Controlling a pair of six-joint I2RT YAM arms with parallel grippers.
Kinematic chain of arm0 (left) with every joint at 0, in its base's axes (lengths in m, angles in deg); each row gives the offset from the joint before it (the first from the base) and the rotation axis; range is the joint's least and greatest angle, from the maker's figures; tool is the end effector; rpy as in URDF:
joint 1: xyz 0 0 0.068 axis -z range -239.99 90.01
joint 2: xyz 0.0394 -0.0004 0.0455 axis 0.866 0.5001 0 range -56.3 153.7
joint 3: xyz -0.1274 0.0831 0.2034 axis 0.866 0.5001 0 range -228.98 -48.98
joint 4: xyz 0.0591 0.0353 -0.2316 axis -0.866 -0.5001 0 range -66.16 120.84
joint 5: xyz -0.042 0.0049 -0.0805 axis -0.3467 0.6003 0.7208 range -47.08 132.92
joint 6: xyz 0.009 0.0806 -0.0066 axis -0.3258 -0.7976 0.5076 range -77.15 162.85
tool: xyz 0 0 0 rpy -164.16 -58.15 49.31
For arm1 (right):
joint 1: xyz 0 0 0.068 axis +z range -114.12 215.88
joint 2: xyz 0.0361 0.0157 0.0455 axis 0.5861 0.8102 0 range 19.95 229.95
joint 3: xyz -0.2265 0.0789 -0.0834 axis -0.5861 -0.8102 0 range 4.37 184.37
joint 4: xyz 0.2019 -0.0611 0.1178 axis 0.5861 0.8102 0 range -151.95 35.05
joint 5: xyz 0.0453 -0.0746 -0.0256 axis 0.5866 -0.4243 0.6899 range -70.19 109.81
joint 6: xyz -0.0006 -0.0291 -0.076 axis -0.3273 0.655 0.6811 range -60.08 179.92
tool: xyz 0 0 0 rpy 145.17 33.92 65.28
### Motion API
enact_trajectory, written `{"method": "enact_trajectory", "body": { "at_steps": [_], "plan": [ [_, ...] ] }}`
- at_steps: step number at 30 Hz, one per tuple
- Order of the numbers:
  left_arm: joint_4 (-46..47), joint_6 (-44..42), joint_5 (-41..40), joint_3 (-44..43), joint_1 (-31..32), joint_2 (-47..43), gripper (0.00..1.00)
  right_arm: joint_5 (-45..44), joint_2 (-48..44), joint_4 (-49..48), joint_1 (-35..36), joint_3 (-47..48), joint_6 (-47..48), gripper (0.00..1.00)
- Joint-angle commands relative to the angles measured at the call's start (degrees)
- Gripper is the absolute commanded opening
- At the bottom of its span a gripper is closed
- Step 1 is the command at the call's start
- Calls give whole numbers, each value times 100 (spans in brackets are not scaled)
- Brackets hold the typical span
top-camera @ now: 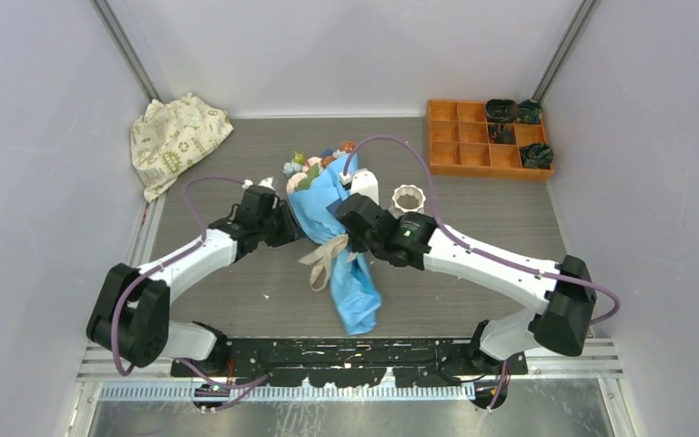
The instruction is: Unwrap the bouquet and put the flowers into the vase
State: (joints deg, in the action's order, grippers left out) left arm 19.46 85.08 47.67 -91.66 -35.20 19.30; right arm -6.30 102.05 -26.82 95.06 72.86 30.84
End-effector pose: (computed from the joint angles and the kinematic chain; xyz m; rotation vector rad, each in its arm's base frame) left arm 0.2545 -0.1239 0.1784 -0.3279 2.4193 -0.6523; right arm 0.1849 0.2492 0.2580 -0.4058 2.2865 0.2212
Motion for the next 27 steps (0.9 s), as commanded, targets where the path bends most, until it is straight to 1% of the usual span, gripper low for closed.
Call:
{"method": "enact_trajectory", "body": {
  "at_steps": [1,2,3,5,6,9,12,16,18,21,27],
  "plan": [
    [670,77,-8,-129,250,350,32,-316,-306,411,24,425,181,1],
    [710,34,-35,-120,306,382,40,-312,-303,415,21,417,183,1],
    [727,-28,-60,-130,351,419,46,-301,-292,415,18,405,185,1],
    [749,-150,-53,-144,414,454,51,-268,-259,392,19,363,176,1],
    [791,-187,53,-137,422,470,52,-256,-242,363,22,329,175,1],
    [1175,-217,711,-21,449,535,53,-225,-167,262,18,241,179,1],
    [1996,-128,1361,286,550,703,52,-204,-97,197,17,214,183,1],
    [3008,7,2108,763,883,1167,47,-210,-72,148,24,206,220,1],
    [3347,90,2237,935,1076,1325,44,-219,-63,151,16,229,234,1],
    [3588,146,2240,1160,1316,1365,43,-232,-43,152,13,267,262,1],
    [3642,74,2187,1395,1535,1227,43,-175,18,119,17,314,258,1]
  ]
}}
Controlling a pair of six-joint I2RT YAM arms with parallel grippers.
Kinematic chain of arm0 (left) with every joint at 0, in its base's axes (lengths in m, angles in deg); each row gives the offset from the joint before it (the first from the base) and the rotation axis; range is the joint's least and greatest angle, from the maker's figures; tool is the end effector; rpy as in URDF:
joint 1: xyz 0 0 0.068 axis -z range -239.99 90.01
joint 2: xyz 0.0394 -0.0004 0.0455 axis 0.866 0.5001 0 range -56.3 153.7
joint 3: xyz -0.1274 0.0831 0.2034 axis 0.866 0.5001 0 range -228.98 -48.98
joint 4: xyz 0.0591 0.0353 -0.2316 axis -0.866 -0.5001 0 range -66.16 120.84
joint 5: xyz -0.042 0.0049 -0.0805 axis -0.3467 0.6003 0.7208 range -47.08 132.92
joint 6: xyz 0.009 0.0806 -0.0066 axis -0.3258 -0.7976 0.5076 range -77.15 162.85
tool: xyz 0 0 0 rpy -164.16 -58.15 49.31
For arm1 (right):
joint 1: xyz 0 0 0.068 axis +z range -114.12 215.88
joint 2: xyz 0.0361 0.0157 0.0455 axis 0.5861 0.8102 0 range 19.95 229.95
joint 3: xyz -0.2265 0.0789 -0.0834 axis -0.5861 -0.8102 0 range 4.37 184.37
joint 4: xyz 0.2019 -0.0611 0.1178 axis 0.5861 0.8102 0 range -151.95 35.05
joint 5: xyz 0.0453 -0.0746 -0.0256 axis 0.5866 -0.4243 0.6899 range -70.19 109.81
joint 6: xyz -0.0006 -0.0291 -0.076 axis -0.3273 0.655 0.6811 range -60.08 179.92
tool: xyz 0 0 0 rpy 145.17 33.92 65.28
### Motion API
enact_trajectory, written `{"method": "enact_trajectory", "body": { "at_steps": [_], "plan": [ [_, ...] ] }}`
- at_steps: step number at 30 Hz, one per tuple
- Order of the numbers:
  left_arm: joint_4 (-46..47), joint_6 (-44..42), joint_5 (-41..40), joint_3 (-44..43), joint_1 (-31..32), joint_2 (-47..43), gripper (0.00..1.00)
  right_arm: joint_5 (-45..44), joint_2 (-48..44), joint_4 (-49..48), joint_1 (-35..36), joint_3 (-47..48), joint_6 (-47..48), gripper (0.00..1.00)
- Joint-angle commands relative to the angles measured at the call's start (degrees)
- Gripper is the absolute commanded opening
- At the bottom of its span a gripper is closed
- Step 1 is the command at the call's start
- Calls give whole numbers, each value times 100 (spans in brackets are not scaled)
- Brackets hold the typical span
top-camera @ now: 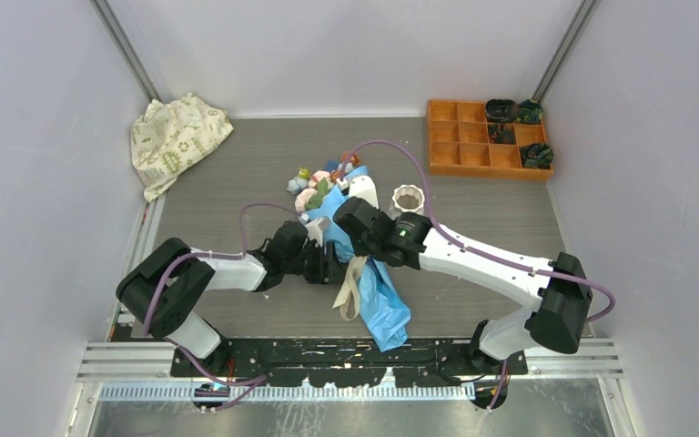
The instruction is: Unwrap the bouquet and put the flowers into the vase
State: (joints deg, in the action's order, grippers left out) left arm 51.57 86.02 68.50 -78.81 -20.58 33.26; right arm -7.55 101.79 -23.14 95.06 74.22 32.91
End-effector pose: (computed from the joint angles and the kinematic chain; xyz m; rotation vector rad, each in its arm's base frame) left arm 0.2046 -0.2074 0.1085 0.1872 2.4897 -1.2047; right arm 0.1832 0.2437 0.2617 -0.4509 2.2911 0.1522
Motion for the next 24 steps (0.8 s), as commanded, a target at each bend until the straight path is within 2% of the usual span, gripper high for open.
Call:
{"method": "enact_trajectory", "body": {
  "at_steps": [1,6,13,17,24],
  "plan": [
    [427,-20,86,139,76,-196,44,-43,61,-246,21,179,40,1],
    [-164,-181,-504,179,76,-662,44,-9,60,-258,23,147,11,1],
    [-1172,-603,-1322,37,75,-1757,44,18,76,-292,14,93,-8,1],
    [-1129,-650,-1209,87,75,-1767,44,45,107,-312,20,99,-15,1],
    [-374,-470,-899,300,75,-1237,44,72,113,-313,18,146,-24,1]
  ]
}}
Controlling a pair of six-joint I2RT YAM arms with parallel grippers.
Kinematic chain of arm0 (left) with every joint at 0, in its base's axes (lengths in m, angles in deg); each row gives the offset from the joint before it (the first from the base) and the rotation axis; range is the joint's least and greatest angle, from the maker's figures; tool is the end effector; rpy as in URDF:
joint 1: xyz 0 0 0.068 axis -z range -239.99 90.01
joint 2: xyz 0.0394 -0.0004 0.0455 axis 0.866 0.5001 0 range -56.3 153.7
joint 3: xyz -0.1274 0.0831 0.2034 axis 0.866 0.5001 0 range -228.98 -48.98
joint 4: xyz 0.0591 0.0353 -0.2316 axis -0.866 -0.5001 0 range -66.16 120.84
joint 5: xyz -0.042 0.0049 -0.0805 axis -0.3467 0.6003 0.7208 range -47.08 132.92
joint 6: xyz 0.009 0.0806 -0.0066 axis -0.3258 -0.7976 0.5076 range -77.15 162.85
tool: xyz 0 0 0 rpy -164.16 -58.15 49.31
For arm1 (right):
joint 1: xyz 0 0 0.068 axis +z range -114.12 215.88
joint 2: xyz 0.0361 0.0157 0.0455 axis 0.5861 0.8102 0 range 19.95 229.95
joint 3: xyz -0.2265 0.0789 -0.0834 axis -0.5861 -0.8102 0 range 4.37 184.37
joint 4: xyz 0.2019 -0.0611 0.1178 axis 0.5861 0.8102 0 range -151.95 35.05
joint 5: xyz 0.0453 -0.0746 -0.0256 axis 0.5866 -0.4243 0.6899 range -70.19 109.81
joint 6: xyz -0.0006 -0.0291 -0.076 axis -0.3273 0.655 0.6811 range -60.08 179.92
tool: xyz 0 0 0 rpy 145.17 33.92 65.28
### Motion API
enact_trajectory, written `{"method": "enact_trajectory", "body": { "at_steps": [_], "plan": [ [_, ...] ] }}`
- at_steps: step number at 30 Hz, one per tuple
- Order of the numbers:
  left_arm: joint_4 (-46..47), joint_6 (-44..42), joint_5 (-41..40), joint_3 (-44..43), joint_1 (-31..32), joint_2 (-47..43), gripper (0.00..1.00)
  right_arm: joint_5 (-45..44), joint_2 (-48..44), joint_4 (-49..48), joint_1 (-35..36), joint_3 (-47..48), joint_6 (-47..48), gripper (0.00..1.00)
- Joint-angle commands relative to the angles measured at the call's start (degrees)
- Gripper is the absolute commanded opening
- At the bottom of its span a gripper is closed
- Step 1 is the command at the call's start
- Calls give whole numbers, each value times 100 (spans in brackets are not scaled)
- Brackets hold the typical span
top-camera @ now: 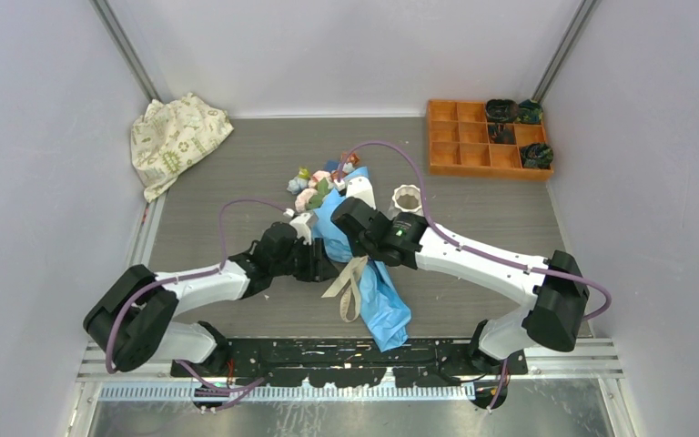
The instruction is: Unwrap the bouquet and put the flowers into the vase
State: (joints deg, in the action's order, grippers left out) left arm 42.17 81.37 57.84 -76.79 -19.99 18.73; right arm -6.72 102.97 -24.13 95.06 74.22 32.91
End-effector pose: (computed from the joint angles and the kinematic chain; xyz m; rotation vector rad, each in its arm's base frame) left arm 0.1938 -0.1862 0.1430 0.1892 2.3700 -1.0073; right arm 0.1850 0.2486 0.2569 -0.4601 2.2999 0.1630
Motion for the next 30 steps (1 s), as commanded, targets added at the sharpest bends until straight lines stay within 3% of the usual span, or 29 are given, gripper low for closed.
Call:
{"method": "enact_trajectory", "body": {
  "at_steps": [1,13,22,25,30],
  "plan": [
    [685,-3,237,101,16,302,44,-3,8,-200,13,164,-20,1],
    [1389,163,1089,87,32,691,42,68,137,-239,18,168,-10,1],
    [1826,354,1316,96,174,1374,24,34,95,-262,18,183,-7,1],
    [1834,395,1192,68,174,1439,14,28,89,-258,14,200,14,1],
    [779,262,328,-215,174,1020,5,-22,59,-196,14,293,33,1]
  ]
}}
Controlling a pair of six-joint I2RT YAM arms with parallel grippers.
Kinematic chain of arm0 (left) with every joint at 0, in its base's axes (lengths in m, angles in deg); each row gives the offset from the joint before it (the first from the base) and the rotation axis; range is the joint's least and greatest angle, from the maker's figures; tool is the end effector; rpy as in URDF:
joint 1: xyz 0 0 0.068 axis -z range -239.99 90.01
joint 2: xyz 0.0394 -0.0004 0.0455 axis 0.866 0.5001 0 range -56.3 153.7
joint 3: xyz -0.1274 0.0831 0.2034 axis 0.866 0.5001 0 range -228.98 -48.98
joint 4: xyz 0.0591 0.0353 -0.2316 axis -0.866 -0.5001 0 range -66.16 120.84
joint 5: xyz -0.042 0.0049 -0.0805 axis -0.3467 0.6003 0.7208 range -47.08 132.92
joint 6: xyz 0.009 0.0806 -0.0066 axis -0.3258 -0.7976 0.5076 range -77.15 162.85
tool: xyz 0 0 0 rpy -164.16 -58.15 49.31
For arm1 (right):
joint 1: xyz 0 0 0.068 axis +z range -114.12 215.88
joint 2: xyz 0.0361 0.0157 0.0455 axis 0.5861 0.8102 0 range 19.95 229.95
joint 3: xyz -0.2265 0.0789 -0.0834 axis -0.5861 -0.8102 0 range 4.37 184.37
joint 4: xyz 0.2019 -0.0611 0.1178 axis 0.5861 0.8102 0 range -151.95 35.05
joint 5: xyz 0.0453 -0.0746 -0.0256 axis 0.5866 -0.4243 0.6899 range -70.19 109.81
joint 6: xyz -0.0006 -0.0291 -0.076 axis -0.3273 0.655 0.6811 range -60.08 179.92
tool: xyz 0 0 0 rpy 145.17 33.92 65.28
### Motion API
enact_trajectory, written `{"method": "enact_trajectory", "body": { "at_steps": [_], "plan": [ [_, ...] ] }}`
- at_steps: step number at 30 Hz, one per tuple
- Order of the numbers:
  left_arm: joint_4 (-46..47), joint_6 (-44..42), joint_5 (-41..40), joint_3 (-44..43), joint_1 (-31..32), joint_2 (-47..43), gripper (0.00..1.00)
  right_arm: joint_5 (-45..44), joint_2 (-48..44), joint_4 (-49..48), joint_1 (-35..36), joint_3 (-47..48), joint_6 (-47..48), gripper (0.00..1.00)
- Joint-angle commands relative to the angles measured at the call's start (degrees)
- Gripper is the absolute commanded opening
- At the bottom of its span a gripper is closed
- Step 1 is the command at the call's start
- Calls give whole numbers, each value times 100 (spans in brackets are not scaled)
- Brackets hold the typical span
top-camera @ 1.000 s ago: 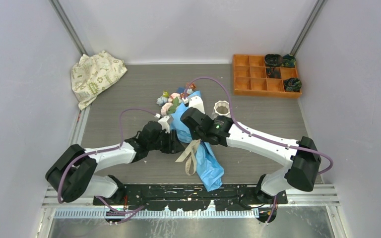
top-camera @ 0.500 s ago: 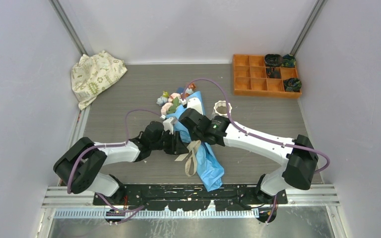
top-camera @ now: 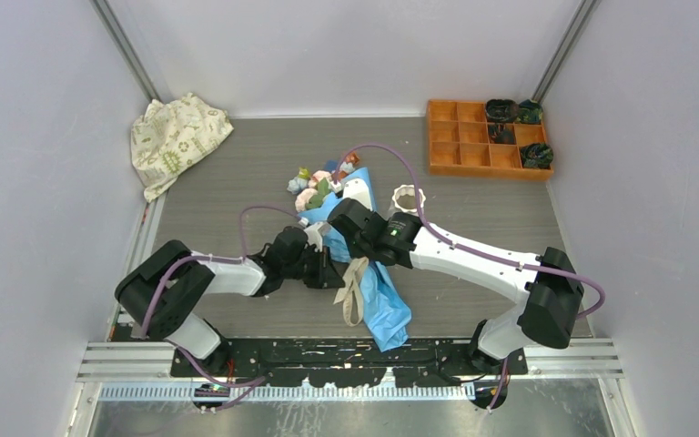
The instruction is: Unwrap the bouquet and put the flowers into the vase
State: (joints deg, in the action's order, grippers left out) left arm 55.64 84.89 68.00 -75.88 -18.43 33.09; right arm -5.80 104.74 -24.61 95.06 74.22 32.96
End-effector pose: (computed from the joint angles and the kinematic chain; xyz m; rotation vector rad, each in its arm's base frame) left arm 0.1921 -0.2102 0.1030 0.2585 2.4623 -1.2138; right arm 0.1870 0.2538 0.2483 -0.4797 2.3219 0.1587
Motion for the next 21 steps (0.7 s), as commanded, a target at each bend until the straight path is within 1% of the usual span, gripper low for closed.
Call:
{"method": "enact_trajectory", "body": {
  "at_steps": [1,3,6,8,11,16,21],
  "plan": [
    [-913,-178,-915,-415,17,-545,4,-147,-151,-134,18,319,40,1],
    [-1527,-290,-1347,-588,-35,-910,0,-201,-224,-103,17,371,87,1],
    [-2396,-413,-1874,-835,-254,-1346,0,-303,-310,-19,15,498,178,1],
    [-3103,-529,-2515,-1033,-341,-1573,0,-403,-342,49,20,571,240,1],
    [-3804,-632,-3379,-1248,-570,-1758,0,-569,-411,154,13,676,307,1],
    [-4207,-573,-3662,-1206,-1153,-1938,0,-817,-666,342,13,777,354,1],
    [-4143,-467,-3476,-1232,-1788,-1811,0,-1114,-991,638,11,877,352,1]
  ]
}}
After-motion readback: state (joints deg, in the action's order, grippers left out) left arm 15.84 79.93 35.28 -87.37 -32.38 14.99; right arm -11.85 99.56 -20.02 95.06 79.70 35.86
